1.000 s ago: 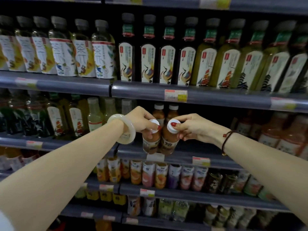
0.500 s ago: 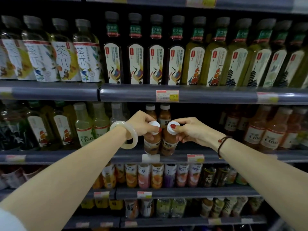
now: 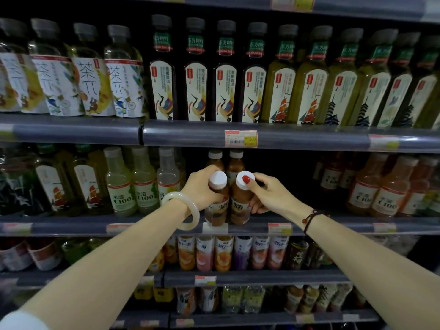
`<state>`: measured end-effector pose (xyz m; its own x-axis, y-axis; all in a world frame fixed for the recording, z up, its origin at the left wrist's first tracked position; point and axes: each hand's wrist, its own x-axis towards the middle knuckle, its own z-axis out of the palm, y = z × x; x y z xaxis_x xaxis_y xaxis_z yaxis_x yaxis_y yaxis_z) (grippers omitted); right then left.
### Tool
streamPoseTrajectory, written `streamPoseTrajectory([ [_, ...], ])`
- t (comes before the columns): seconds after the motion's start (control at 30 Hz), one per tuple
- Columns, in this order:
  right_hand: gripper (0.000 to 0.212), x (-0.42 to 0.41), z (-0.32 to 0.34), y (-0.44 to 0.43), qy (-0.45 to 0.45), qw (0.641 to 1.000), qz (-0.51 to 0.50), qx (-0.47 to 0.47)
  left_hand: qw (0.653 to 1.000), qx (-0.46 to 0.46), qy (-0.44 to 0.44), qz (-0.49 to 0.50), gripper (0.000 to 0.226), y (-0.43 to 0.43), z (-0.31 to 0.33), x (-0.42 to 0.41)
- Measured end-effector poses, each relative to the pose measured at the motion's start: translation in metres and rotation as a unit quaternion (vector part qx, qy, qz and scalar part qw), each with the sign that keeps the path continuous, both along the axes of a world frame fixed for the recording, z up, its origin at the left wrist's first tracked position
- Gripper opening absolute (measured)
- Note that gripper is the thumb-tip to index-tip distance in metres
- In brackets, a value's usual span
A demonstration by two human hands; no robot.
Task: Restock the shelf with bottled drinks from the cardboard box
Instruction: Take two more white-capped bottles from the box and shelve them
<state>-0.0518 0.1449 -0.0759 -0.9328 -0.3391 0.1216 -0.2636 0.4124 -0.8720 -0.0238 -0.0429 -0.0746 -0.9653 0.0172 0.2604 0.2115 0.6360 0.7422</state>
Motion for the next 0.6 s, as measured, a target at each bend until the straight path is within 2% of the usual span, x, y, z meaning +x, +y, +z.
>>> streamPoseTrajectory([
  [0.07,0.035,-0.001,-0.004,0.002,0.019,1.000,0.008,-0.011,1.000,0.014,0.008,-0.001,0.048,0.001,-0.002,0.000],
  [0.17,0.057,-0.008,-0.010,0.003,0.055,0.998,0.000,0.030,1.000,0.012,0.003,0.008,0.049,0.001,-0.003,-0.003],
  [0.23,0.064,-0.012,-0.012,0.003,0.075,0.996,-0.008,0.039,1.000,0.006,-0.002,0.018,0.047,0.000,-0.004,-0.005],
  [0.3,0.065,-0.015,-0.018,0.001,0.068,0.997,-0.006,0.031,1.000,0.013,-0.010,0.025,0.047,-0.002,-0.008,-0.007],
  [0.43,0.073,-0.020,-0.032,-0.001,0.066,0.996,-0.027,0.048,0.995,0.091,-0.033,0.022,0.057,-0.002,-0.019,-0.007],
  [0.53,0.078,-0.021,-0.034,-0.006,0.036,0.999,0.003,-0.002,0.997,0.071,-0.026,0.024,0.068,-0.003,-0.021,-0.009],
  [0.6,0.082,-0.022,-0.035,-0.009,0.027,1.000,0.008,-0.003,0.997,0.072,-0.026,0.029,0.076,-0.004,-0.022,-0.012],
])
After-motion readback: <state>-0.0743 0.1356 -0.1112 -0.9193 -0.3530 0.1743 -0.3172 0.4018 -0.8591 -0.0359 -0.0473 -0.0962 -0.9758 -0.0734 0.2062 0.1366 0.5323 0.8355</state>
